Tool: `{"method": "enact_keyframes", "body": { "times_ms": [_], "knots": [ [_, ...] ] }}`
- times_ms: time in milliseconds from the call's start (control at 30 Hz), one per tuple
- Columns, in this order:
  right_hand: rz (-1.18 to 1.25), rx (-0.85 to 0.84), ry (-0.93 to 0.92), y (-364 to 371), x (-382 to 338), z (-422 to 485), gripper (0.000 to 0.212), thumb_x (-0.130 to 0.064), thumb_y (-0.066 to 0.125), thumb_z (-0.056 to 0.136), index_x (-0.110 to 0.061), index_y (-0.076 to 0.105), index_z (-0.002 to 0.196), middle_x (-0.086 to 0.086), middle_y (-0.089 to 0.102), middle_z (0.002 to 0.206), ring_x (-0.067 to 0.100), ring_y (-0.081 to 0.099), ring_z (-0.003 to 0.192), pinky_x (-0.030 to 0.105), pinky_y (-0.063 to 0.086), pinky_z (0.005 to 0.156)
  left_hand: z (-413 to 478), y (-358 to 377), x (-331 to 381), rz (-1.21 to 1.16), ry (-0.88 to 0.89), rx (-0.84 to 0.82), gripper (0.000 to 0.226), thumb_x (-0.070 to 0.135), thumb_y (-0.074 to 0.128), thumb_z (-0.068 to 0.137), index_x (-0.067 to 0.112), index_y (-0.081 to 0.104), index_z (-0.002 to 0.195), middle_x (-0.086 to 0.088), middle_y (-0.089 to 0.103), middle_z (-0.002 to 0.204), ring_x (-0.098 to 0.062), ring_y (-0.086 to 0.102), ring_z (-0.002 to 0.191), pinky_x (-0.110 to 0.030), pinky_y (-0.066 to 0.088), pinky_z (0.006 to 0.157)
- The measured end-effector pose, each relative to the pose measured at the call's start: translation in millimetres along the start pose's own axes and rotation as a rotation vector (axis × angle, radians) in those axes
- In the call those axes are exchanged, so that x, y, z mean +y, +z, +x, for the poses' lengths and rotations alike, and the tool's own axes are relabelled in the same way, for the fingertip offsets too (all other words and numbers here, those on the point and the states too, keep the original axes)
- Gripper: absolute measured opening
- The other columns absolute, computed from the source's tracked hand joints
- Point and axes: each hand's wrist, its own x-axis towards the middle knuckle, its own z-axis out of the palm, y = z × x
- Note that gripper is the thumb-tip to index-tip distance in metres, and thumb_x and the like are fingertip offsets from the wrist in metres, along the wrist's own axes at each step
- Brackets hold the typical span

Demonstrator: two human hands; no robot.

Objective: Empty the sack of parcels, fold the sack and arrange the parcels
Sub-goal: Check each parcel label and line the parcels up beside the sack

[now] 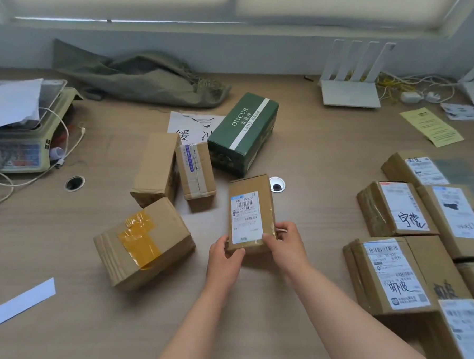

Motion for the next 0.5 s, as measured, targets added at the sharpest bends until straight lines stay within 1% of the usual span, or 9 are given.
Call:
{"method": "enact_keyframes", "body": {
  "times_ms": [67,133,233,300,367,433,467,500],
  "knots": [
    [0.073,-0.023,0.028,-11,7,-12,0.03,-0.004,0.065,0.089,-0.026,0.051,0.105,0.013,0.066,0.116,0.025,0.066,0.102,0.029,0.052,0.078,-20,7,-1,-0.073,-0.038,0.028,0.048,0.026,0.067,0.085,0.024,0.051,0.131,-0.002,0.062,0.123,-0.016,0.063,0.111,-0.036,0.052,0.097],
    [0.141,-0.059,0.048,-25,12,-28,0.033,-0.001,0.063,0.09,-0.026,0.051,0.107,0.012,0.069,0.115,0.024,0.069,0.102,0.032,0.055,0.08,-36,14,-4,-0.128,-0.052,0.07,0.034,0.019,0.064,0.093,0.024,0.051,0.124,-0.006,0.065,0.117,-0.024,0.065,0.107,-0.044,0.052,0.093],
    [0.236,-0.116,0.079,-50,21,-57,0.036,0.003,0.06,0.093,-0.021,0.052,0.118,0.007,0.073,0.113,0.021,0.071,0.099,0.03,0.055,0.077,-62,23,-8,-0.226,-0.048,0.079,0.022,0.017,0.062,0.097,0.023,0.053,0.116,-0.003,0.069,0.115,-0.022,0.069,0.104,-0.048,0.054,0.092],
    [0.288,-0.153,0.09,-68,26,-77,0.037,0.003,0.058,0.094,-0.019,0.051,0.123,0.005,0.074,0.114,0.02,0.072,0.099,0.028,0.056,0.074,-78,28,-8,-0.311,-0.026,0.058,0.023,0.011,0.06,0.098,0.021,0.053,0.117,-0.003,0.073,0.113,-0.021,0.071,0.101,-0.043,0.057,0.089],
    [0.329,-0.175,0.095,-86,30,-95,0.036,0.003,0.056,0.095,-0.019,0.051,0.123,0.004,0.074,0.114,0.016,0.072,0.096,0.028,0.058,0.074,-95,34,-5,-0.366,0.008,0.015,0.031,0.004,0.06,0.097,0.023,0.053,0.12,-0.005,0.075,0.111,-0.022,0.073,0.1,-0.038,0.057,0.085],
    [0.356,-0.188,0.106,-105,35,-113,0.036,0.004,0.055,0.096,-0.019,0.051,0.123,0.004,0.074,0.116,0.016,0.072,0.098,0.033,0.059,0.081,-115,39,-6,-0.369,0.037,-0.028,0.039,0.0,0.06,0.096,0.027,0.053,0.123,-0.005,0.077,0.108,-0.02,0.074,0.097,-0.033,0.058,0.079],
    [0.366,-0.194,0.109,-114,38,-122,0.036,0.004,0.055,0.096,-0.019,0.05,0.124,0.005,0.074,0.117,0.017,0.072,0.099,0.036,0.058,0.085,-124,43,-7,-0.358,0.048,-0.046,0.043,-0.001,0.06,0.095,0.03,0.053,0.124,-0.005,0.077,0.107,-0.019,0.075,0.096,-0.033,0.058,0.078],
    [0.369,-0.197,0.111,-123,42,-129,0.037,0.005,0.055,0.096,-0.018,0.051,0.124,0.006,0.073,0.117,0.018,0.072,0.1,0.038,0.058,0.087,-133,46,-9,-0.343,0.055,-0.066,0.047,-0.001,0.061,0.095,0.032,0.053,0.126,-0.005,0.077,0.107,-0.02,0.075,0.097,-0.035,0.059,0.079]
  ]
}}
